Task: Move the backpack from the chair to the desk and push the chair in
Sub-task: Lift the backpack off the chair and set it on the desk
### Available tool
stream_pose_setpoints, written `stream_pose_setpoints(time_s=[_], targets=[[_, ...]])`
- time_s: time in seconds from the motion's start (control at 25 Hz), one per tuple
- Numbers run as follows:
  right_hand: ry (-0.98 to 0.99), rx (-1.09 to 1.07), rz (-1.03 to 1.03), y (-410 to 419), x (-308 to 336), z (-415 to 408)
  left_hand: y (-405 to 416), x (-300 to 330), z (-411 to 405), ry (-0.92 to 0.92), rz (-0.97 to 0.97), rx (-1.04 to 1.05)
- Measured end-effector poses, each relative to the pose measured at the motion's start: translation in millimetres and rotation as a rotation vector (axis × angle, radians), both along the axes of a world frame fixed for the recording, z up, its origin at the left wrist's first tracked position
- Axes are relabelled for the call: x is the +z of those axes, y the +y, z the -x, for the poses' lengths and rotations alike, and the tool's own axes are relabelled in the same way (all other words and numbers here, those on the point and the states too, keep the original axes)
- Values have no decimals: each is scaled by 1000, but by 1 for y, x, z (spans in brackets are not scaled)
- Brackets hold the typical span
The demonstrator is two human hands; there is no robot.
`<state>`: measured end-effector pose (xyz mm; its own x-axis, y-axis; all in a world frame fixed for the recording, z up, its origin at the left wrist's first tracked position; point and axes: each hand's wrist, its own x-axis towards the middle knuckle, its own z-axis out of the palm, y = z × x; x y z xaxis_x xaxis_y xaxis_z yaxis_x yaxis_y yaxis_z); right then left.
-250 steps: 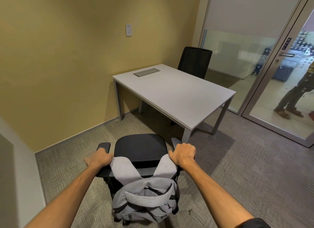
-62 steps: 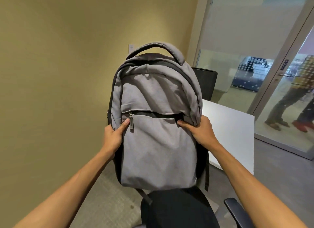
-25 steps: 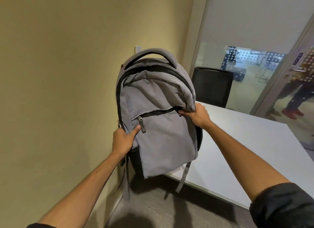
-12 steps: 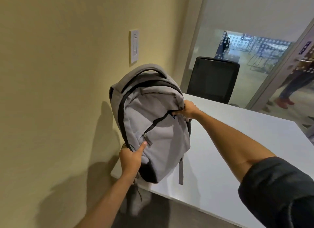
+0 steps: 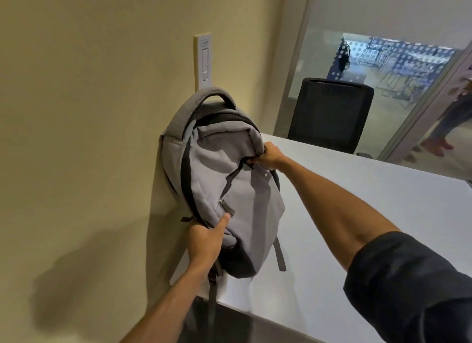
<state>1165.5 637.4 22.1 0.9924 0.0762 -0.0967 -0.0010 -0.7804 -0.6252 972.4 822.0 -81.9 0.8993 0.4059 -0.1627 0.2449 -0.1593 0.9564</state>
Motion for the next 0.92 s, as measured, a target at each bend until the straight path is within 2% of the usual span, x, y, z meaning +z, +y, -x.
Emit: stream_pose_setpoints(time_s=[0.24, 0.44, 0.6, 0.76, 0.92], targets=[[-17, 43, -53, 13, -12, 16, 10, -8, 6, 158, -153, -32], [-18, 34, -22, 4, -8, 21, 6, -1, 12, 174, -163, -49], [-34, 27, -13, -4, -4, 32, 12, 9, 23, 160, -286, -61], [-66, 32, -39, -17, 9, 56, 16, 21, 37, 250, -410, -103], [-138, 39, -95, -34, 22, 100, 12, 31, 66, 259, -394, -84]])
